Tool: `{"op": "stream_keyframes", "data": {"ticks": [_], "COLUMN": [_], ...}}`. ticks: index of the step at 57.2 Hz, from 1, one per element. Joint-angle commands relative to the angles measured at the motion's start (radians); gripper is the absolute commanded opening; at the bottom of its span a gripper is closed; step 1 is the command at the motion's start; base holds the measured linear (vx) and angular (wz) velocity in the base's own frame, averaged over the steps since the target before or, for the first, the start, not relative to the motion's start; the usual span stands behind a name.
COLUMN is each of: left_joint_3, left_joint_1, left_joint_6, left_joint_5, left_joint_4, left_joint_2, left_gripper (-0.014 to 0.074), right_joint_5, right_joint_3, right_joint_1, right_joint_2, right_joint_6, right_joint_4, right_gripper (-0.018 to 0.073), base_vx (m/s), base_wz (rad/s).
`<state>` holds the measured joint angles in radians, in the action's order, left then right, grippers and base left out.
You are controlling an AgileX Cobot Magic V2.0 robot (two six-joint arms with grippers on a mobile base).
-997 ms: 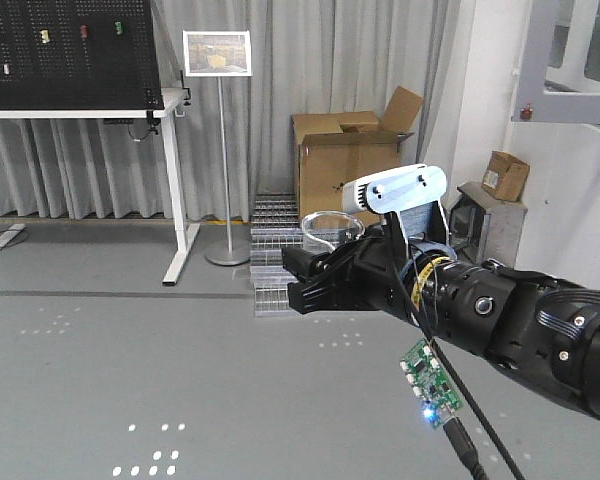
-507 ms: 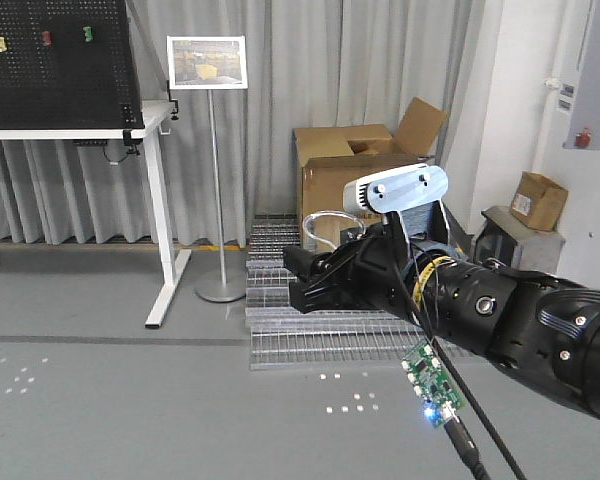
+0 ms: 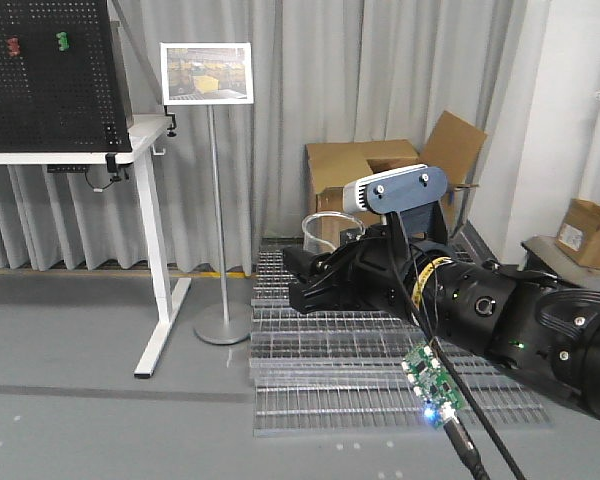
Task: Pick beaker and place in left cabinet
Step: 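Carry the beaker in the right gripper to the open cabinet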
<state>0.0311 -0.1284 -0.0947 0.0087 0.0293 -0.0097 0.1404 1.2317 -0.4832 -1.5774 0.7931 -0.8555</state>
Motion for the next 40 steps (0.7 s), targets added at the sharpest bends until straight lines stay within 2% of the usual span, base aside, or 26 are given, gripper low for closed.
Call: {"op": "stream_keyframes", "data": {"ticks": [1, 40], "left_joint_3": [0.016, 0.016], "left_joint_1": [-0.001, -0.001], "left_joint_6": [0.003, 0.003], "left_joint_5": [-0.084, -0.084], "left_joint_4": [0.007, 0.007], "left_joint_2": [-0.018, -0.018], "left_gripper": [0.0001, 0.0001], "right_joint_5": [0.054, 0.057], "right_joint_3": [0.035, 0.035], "right_joint_1": [0.003, 0.003], "right_joint_2": [0.044, 0.044], "right_joint_6": [-0.001, -0.001], "right_joint_4": [0.009, 0.009], "right_gripper": [-0.0001, -0.0001], "base_vx": [0.56, 0.5], "base_wz": [0.06, -0.01]}}
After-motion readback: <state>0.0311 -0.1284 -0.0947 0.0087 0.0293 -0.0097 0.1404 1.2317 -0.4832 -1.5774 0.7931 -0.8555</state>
